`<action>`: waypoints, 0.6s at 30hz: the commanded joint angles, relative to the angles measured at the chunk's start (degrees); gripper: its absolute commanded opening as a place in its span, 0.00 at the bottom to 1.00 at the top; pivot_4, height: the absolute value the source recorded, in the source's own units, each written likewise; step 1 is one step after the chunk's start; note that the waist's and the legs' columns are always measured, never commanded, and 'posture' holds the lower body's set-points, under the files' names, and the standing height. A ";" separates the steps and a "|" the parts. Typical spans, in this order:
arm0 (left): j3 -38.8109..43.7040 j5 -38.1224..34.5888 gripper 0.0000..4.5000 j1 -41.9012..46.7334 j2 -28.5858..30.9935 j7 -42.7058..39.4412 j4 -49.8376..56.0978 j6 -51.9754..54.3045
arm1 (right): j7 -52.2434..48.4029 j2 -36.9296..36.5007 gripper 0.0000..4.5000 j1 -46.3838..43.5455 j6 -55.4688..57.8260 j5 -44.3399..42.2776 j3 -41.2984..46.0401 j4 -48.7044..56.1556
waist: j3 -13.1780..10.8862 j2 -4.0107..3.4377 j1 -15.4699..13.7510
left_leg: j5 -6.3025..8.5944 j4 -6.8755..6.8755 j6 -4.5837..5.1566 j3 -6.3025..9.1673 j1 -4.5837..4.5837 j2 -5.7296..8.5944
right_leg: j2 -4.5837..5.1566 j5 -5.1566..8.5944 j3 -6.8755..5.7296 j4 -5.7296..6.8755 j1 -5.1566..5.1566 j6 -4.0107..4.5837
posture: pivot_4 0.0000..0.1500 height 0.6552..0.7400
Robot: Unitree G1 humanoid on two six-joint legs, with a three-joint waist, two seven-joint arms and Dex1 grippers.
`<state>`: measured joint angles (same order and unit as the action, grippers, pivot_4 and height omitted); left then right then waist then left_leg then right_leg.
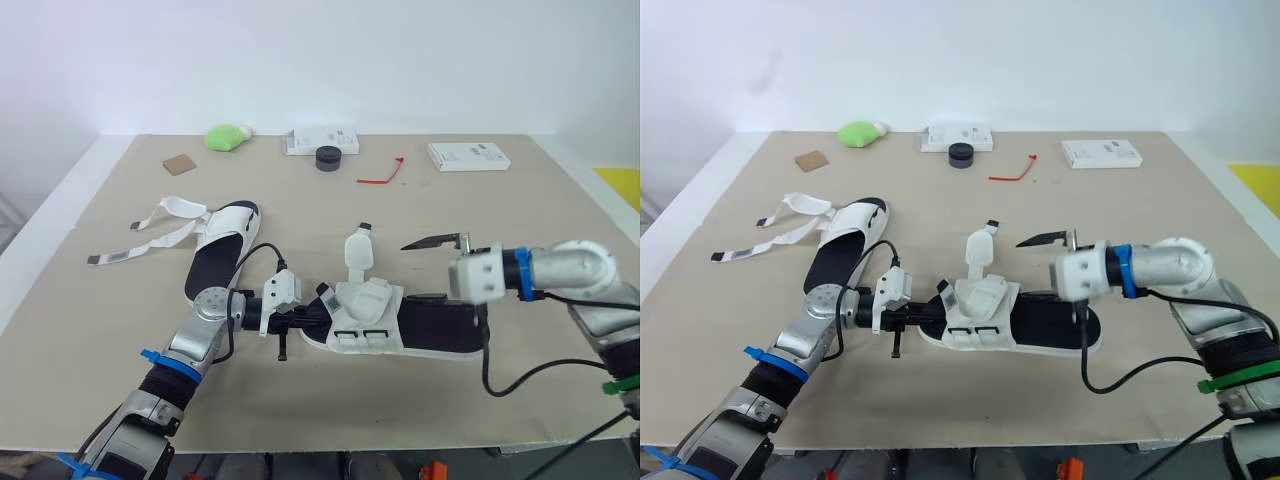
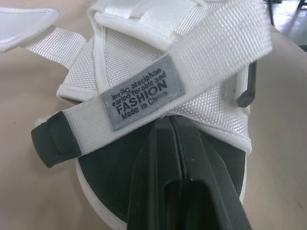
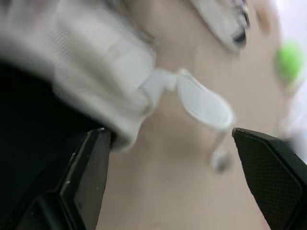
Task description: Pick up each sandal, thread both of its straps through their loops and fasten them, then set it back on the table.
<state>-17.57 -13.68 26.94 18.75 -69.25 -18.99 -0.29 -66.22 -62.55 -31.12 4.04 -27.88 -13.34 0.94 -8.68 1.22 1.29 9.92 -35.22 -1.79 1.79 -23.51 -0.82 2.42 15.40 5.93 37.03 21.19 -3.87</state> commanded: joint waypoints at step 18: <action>-3.12 5.21 0.00 -2.36 -0.16 0.99 -6.65 1.20 | 39.37 19.84 0.97 -28.13 88.46 -51.43 -2.95 -10.56 | 0.13 0.13 -0.82 | -0.14 -0.05 0.24 -0.55 -1.55 -0.29 | 1.84 -0.44 -2.85 -0.17 1.22 0.58 | 1.00 1.00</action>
<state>-18.04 -13.76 27.64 17.24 -70.43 -19.40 -2.08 -28.60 -41.73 -59.46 92.38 -75.96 -15.99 -12.16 -8.55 1.35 0.48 9.78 -35.30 -1.53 1.23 -25.07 -1.08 4.25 14.95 3.06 36.85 22.39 -3.39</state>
